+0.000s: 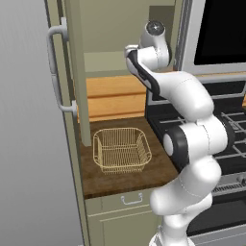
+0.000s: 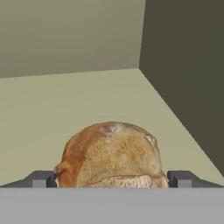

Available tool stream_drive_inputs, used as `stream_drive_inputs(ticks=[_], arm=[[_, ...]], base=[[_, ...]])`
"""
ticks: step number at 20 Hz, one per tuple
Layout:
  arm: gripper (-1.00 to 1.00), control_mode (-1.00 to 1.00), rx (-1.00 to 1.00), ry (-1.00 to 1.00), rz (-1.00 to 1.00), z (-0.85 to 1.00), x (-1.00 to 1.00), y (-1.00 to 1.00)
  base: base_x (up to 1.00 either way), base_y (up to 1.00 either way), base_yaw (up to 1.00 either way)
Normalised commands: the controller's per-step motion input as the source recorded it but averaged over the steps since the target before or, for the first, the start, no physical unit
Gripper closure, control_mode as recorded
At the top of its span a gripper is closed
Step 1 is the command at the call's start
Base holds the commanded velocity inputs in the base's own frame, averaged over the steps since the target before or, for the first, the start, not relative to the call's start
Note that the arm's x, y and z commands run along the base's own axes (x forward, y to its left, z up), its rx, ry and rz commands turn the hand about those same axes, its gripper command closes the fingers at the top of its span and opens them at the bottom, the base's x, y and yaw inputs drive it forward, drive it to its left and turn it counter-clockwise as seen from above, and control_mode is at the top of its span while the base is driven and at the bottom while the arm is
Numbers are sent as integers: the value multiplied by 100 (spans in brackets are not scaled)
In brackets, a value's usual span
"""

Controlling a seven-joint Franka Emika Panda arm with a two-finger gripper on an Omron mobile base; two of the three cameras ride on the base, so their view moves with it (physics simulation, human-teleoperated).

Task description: Open the cabinet, pick up the bread from the cabinet and place it in the basket. Then move the basket to the dining counter.

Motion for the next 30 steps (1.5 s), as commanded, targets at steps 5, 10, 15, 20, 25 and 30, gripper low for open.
stream_drive_inputs(ticks=[5,10,15,20,25,30], arm=[[100,-100,0,0,0,-20,15,0],[100,-100,0,0,0,-7,-9,0],[100,-100,0,-4,0,0,-74,7],[100,-100,0,-1,0,15,-88,0],[100,-100,10,0,0,34,-100,0],[100,-100,6,2,2,18,-100,-12]], base=[[0,0,0],[0,0,0],[0,0,0],[0,0,0],[0,0,0],[0,0,0]])
